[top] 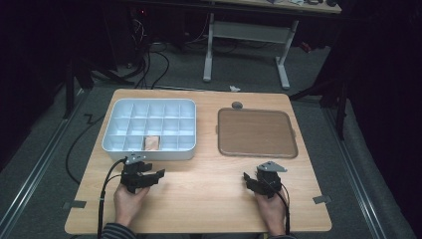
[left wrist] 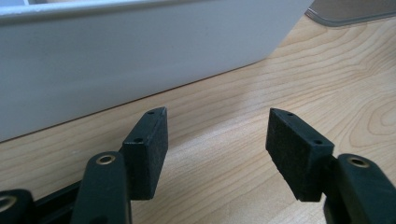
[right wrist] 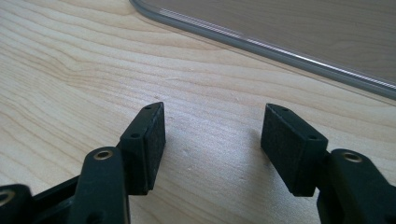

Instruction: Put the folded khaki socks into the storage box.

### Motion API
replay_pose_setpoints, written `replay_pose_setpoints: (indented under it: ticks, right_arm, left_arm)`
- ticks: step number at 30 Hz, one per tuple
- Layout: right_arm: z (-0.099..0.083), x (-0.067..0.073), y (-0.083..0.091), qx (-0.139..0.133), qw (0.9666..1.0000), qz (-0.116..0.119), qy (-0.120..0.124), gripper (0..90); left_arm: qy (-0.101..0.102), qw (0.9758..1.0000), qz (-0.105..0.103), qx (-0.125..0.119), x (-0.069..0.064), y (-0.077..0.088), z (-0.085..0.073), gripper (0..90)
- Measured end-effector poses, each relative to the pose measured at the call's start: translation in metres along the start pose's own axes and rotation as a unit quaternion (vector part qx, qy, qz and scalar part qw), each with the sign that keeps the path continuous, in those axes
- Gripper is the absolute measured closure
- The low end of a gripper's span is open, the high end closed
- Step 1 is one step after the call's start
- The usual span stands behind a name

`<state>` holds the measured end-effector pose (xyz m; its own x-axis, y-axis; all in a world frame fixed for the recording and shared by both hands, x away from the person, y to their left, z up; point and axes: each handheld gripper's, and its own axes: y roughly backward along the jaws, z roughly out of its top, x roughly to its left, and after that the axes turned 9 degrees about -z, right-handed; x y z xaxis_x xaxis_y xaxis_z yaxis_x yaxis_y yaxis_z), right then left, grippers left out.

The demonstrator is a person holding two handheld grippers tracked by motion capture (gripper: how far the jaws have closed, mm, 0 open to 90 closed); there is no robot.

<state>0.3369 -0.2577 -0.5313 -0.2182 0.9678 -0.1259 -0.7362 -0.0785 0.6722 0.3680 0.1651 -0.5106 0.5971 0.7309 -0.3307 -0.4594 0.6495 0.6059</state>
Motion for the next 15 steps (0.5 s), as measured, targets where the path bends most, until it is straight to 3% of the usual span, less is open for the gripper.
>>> replay_pose_setpoints:
  ticks: [15]
  right_arm:
    - [0.0, 0.0, 0.0, 0.0, 1.0, 0.0, 0.0, 40.3]
  left_arm:
    - [-0.004, 0.9998, 0.015, 0.009, 0.0039, -0.0104, -0.0013, 39.6]
